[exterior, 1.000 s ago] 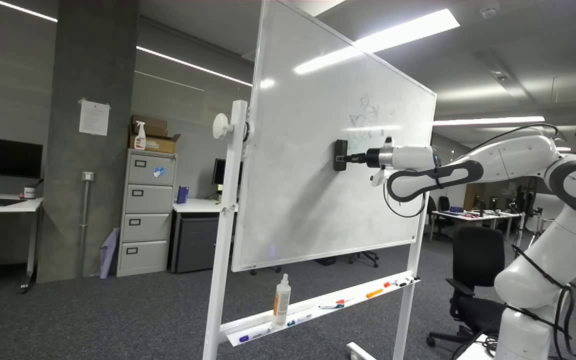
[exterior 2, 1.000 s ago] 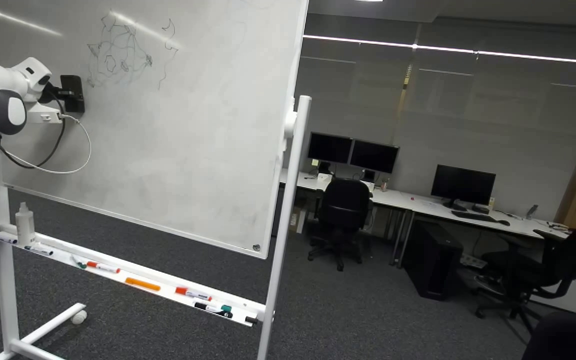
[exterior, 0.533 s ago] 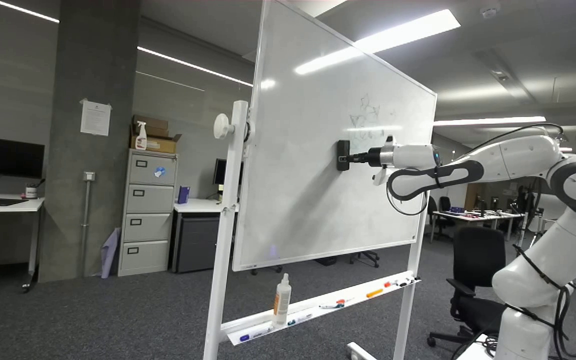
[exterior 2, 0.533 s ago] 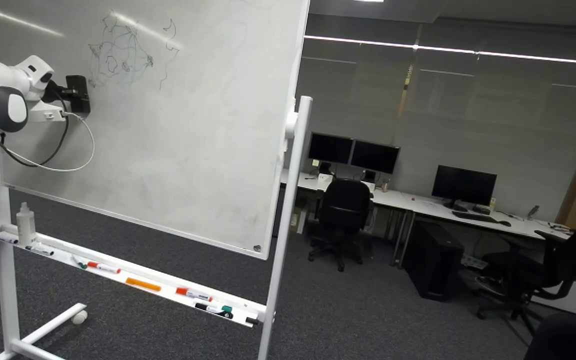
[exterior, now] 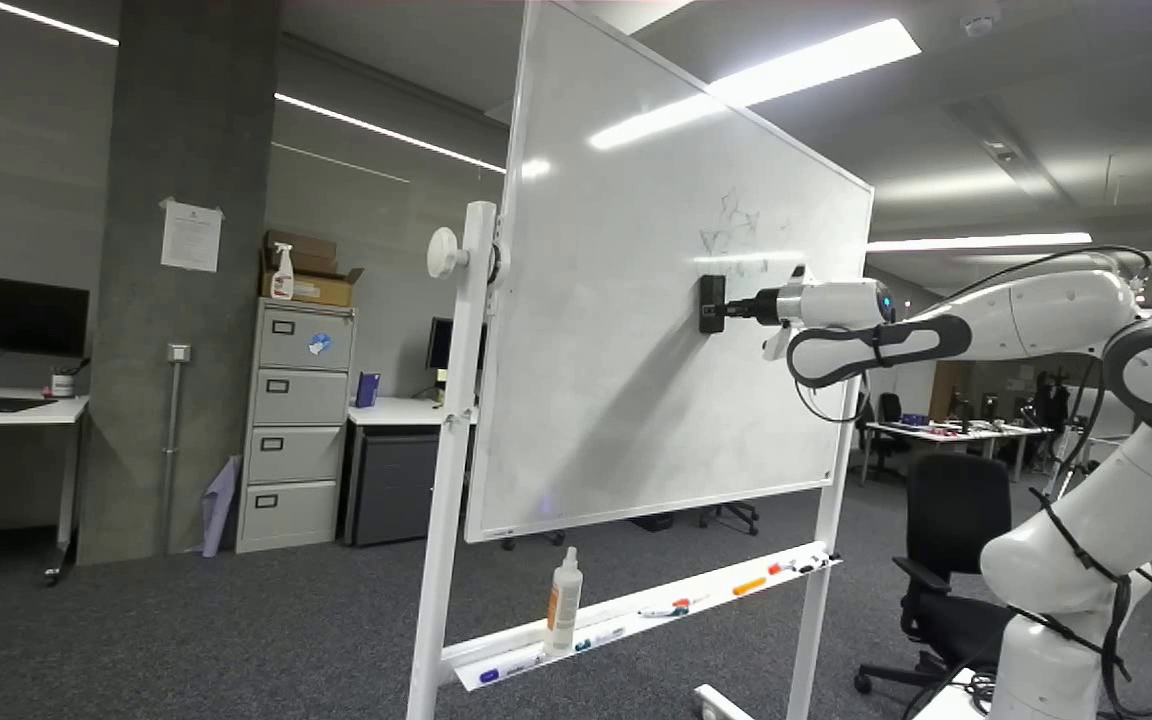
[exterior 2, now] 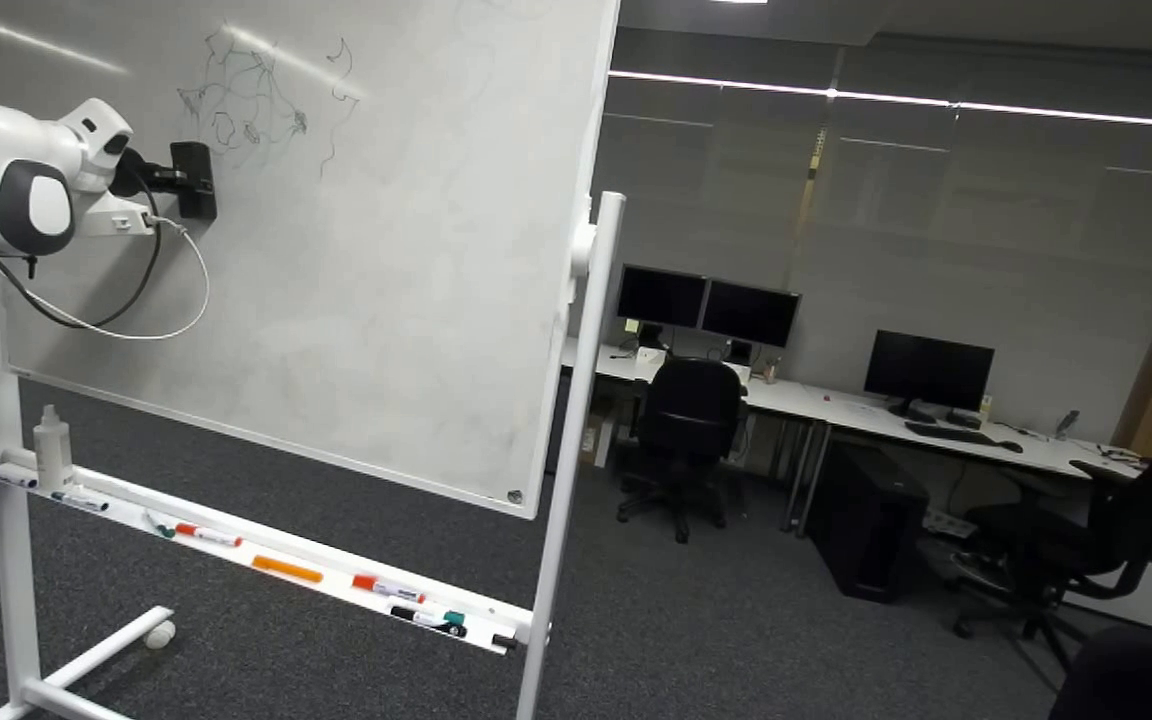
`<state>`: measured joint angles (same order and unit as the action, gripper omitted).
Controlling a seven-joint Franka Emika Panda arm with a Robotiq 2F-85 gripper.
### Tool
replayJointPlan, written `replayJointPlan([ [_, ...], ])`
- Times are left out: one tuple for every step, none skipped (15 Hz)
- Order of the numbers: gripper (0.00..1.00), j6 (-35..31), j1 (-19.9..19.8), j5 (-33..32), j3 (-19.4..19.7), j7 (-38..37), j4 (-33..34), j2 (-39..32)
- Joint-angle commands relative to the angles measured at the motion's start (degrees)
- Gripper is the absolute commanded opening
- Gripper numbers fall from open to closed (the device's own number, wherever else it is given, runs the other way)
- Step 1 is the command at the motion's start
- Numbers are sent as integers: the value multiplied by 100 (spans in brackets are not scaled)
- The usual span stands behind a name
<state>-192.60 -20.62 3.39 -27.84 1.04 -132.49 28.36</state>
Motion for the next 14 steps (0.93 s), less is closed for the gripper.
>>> replayJointPlan([
  [30,134,-359,82,256,-36,145,-69],
  [30,123,-409,79,268,-42,157,-72],
  [30,108,-466,75,238,-51,177,-88],
  [30,80,-505,61,179,-51,198,-108],
  [30,66,-513,45,132,-46,212,-125],
  [30,73,-483,20,57,-34,227,-154],
  [30,73,-450,3,-10,-29,237,-179],
  [30,84,-462,-21,-88,-11,244,-182],
  [30,103,-455,-43,-190,-1,249,-194],
  [30,115,-519,-72,-334,21,238,-178],
  [30,123,-525,-90,-438,36,232,-183],
  [30,134,-549,-113,-576,48,221,-180],
  [30,144,-565,-133,-715,56,211,-181],
  [30,154,-577,-157,-876,68,199,-177],
])
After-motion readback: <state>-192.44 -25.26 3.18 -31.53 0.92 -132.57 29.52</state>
